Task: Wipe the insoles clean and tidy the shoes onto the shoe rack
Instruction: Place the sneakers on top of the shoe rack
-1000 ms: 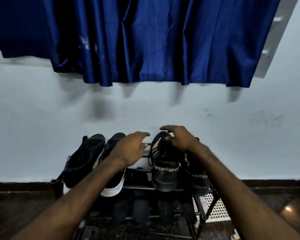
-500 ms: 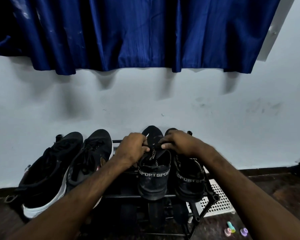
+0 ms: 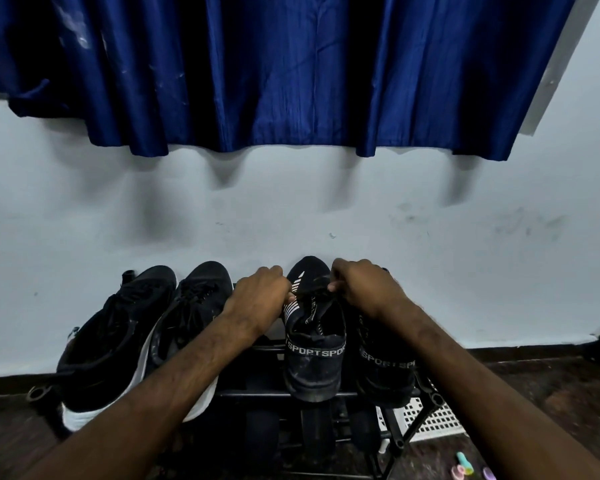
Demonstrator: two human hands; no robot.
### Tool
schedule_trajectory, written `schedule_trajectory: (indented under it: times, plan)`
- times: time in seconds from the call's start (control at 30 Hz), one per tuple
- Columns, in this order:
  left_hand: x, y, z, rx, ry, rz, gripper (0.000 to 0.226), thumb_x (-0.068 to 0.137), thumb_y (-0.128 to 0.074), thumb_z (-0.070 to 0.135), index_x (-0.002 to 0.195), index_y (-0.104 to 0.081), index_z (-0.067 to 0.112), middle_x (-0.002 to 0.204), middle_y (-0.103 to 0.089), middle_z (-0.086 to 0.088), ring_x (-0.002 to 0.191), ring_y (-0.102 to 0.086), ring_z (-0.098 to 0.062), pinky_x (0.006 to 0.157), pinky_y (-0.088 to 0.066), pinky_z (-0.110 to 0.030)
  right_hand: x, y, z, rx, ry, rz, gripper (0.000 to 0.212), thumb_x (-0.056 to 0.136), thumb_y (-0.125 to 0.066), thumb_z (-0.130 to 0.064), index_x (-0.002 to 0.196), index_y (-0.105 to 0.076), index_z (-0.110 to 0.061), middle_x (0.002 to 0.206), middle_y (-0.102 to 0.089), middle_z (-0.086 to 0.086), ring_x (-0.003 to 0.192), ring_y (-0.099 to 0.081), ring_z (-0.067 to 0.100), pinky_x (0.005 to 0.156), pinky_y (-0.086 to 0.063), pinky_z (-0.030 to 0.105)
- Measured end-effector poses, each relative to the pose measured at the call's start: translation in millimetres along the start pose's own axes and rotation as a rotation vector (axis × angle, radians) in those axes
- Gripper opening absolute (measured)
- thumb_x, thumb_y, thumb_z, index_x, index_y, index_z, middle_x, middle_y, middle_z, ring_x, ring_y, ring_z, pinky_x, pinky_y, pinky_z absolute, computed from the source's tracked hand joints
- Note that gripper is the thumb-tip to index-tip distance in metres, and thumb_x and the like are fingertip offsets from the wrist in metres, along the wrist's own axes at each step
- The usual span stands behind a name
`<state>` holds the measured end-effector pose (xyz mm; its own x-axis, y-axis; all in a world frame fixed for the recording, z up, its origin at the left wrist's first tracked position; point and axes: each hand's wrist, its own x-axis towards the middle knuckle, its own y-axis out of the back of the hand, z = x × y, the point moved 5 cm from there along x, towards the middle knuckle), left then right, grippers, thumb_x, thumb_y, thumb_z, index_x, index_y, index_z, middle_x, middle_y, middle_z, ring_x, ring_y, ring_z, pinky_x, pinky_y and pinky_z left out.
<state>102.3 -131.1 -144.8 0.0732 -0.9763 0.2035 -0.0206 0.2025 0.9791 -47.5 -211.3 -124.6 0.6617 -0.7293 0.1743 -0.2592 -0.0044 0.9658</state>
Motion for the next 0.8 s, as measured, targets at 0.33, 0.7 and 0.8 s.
schedule_trajectory:
  times: [0.33,0.7,0.8]
  plan:
    - [3.2,-1.2,-16.5,-0.485,0.224,0.011,0.015,0.091,-0.068,0.033,0.085,-0.078,0.023,0.075,-0.069,0.006,0.076,-0.063,-0.017,0.066,-0.047,-0.03,0.9,-4.8,16.5,0.167,-0.149,-0.213,0.023,0.087,-0.066,-0.012,0.066,-0.068,-0.02,0.06,-0.065,-0.008,0.051,-0.055,-0.004,0.056,-0.038,0.015]
    - [1.1,12.7,33.7,-1.128,0.384,0.209,0.015,0.083,-0.077,0.011,0.097,-0.078,0.016,0.082,-0.076,0.002,0.071,-0.069,-0.008,0.066,-0.056,-0.017,-13.9,-26.0,-6.4,1.183,-0.591,-0.462,0.035,0.1,-0.033,-0.01,0.087,-0.066,-0.011,0.084,-0.074,0.008,0.071,-0.071,0.015,0.05,-0.043,0.019]
    - [-2.2,24.8,50.1,-0.672,0.192,0.228,0.031,0.088,-0.071,0.021,0.117,-0.071,0.031,0.106,-0.074,0.007,0.098,-0.069,-0.01,0.087,-0.054,-0.026,-17.6,-30.5,-6.3,1.366,-0.67,-0.437,0.038,0.096,-0.026,-0.007,0.078,-0.059,-0.011,0.065,-0.064,0.005,0.058,-0.066,0.019,0.065,-0.052,0.03]
